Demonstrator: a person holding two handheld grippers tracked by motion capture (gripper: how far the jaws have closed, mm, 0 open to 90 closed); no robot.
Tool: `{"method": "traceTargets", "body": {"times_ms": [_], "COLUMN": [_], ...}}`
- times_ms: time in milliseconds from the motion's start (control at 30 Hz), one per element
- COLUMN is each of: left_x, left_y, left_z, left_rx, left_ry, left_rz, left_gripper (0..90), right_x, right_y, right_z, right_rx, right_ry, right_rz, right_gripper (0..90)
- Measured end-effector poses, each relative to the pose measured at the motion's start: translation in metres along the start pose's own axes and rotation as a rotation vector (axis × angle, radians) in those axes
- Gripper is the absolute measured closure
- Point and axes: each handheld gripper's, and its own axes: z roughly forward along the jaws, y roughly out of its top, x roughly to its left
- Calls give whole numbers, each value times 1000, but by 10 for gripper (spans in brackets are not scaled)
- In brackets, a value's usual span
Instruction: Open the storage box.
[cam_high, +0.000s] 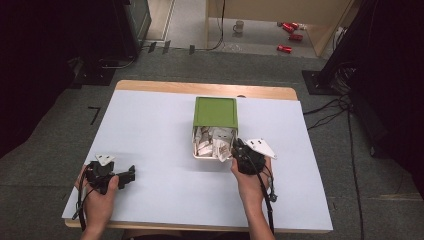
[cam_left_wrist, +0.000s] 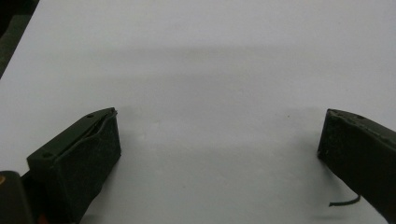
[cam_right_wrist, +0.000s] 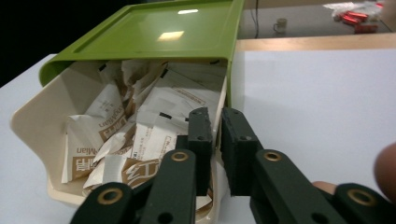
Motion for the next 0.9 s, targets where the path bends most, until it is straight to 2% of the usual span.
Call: {"method": "traceTargets", "body": {"times_ms": [200,367,900], "left_x": [0,0,0], "left_y": [0,0,0], "left_z": [0,0,0], "left_rx": [0,0,0], "left_ry": [0,0,0], "left_rz": [0,0,0], "left_gripper": [0,0,0], "right_x": [5,7,11], "right_y": [0,1,-2], "right_z": [-1,-3,-17], "right_rx": [16,24,40], "right_ry": [-42,-59,-65], "right_rz": [5,-2,8], "right_gripper": [887,893,897]}}
